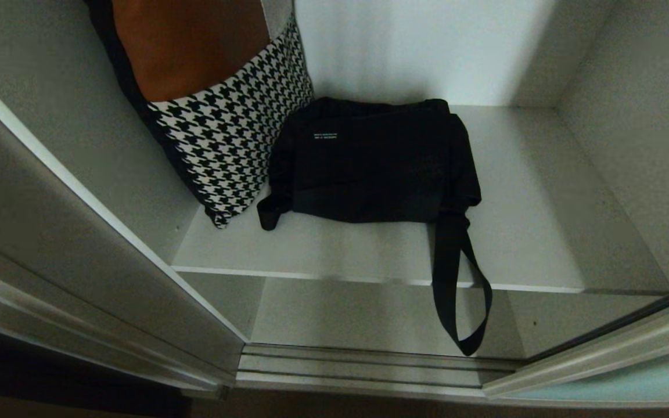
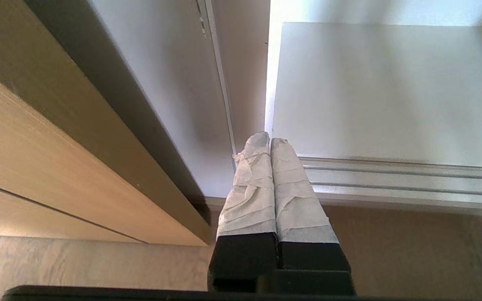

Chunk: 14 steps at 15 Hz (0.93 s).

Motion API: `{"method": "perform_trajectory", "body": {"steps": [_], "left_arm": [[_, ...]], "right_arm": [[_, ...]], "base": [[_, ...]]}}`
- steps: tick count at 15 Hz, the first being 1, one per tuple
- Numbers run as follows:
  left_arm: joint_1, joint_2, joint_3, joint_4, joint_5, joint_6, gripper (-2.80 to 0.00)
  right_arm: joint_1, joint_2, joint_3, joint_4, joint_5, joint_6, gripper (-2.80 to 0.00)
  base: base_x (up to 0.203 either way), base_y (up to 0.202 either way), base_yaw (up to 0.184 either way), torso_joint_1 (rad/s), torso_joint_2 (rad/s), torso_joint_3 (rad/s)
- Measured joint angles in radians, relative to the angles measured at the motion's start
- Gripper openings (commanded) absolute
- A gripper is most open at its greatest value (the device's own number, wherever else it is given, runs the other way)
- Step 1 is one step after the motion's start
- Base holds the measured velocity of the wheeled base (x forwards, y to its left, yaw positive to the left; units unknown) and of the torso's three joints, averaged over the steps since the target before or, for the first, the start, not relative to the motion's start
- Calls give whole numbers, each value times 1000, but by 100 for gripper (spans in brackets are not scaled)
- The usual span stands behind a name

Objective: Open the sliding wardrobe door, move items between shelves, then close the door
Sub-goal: Place the bag on the higher shelf, then close the door

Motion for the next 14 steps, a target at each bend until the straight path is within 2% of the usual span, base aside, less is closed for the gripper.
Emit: {"method": "perform_trajectory", "body": {"steps": [7,14], "left_arm": [[0,0,1,0,1,0,-280],[0,0,1,-1,1,0,-280]], "right_arm": [[0,0,0,0,0,0,-280],[0,0,0,0,0,0,-280]], "base": [[-8,0,0,0,0,1],[-188,0,-2,4,2,1]]}}
